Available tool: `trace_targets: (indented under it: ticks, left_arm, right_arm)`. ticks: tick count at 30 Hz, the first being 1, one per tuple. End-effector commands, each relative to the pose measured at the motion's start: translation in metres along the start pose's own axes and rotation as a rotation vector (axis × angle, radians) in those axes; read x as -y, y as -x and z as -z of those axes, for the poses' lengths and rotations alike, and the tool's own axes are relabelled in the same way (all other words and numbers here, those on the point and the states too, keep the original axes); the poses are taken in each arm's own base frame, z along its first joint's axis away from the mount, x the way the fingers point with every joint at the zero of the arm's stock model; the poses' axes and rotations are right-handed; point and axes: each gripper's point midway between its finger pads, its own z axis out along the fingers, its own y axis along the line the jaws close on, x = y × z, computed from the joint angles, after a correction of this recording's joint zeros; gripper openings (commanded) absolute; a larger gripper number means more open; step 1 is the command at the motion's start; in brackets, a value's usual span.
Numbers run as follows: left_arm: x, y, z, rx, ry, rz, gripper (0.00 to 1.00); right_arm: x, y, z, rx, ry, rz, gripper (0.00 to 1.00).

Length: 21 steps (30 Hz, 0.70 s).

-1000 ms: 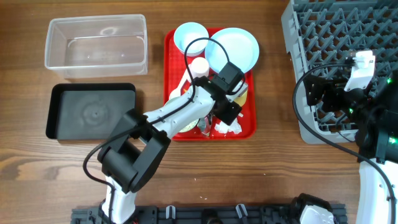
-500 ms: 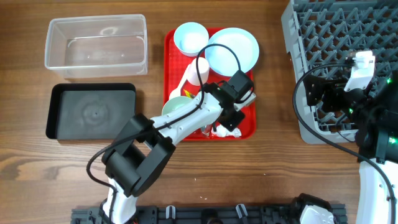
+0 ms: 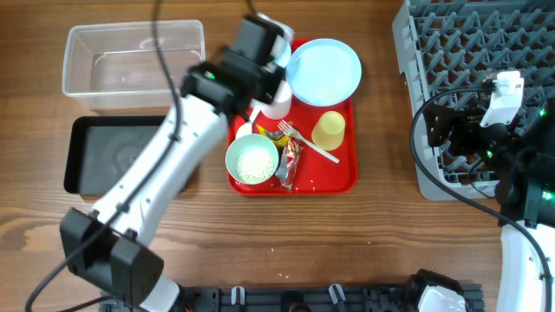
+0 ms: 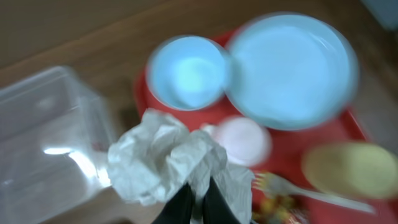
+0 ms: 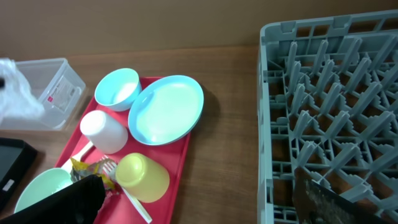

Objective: Sort waste into correct bins and load items into the dishwasher rack
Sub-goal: 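Carry the tissue with the left gripper and drop it into the clear bin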

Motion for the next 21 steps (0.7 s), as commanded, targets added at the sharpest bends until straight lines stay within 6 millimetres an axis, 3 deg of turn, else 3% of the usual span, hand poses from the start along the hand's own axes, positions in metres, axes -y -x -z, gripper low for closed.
trace_targets:
  ticks: [1,4,7,9,10,12,13,14,18,21]
  left_arm:
    - [-0.105,-0.001,-0.021,0.012,0.207,0.157,0.04]
    - [-0.16,0.001,-0.035,0.057,0.258,0.25,0.04]
    - [-0.193,0.0,-0.056,0.102,0.216,0.317,0.04]
    - [-0.203,-0.006,-0.067,0.098,0.201,0.338,0.04]
    - [-0.207,-0.012,-0.075,0.085,0.195,0.346,0.1]
    - [-0.208,-0.018,-0.082,0.066,0.196,0.348,0.37]
    - [-0.207,-0.02,-0.084,0.058,0.194,0.349,0.77]
    - [-0.206,-0.021,-0.085,0.054,0.193,0.347,1.0]
    - [-0.204,-0.014,-0.078,0.073,0.19,0.342,1.0]
    - [-0.19,-0.003,-0.057,0.094,0.166,0.324,1.0]
  right_arm:
    - [0.002,0.007,0.002,0.014,-0.013,0.0,1.0]
    - [0.002,0.007,0.002,0.014,-0.013,0.001,1.0]
    - [0.002,0.007,0.002,0.014,-0.013,0.001,1.0]
    - [0.002,0.006,0.002,0.012,-0.013,-0.001,1.0]
    - [0.002,0.006,0.002,0.011,-0.013,-0.001,1.0]
    - [0.002,0.006,0.002,0.011,-0.013,-0.001,1.0]
    - [0.002,0.006,0.002,0.011,-0.013,-0.001,1.0]
    - [0.002,0.006,0.002,0.011,-0.013,-0.001,1.0]
    - [0.002,0.006,0.002,0.011,-0.013,-0.001,1.0]
    - [0.002,0.006,0.002,0.011,-0.013,-0.001,1.0]
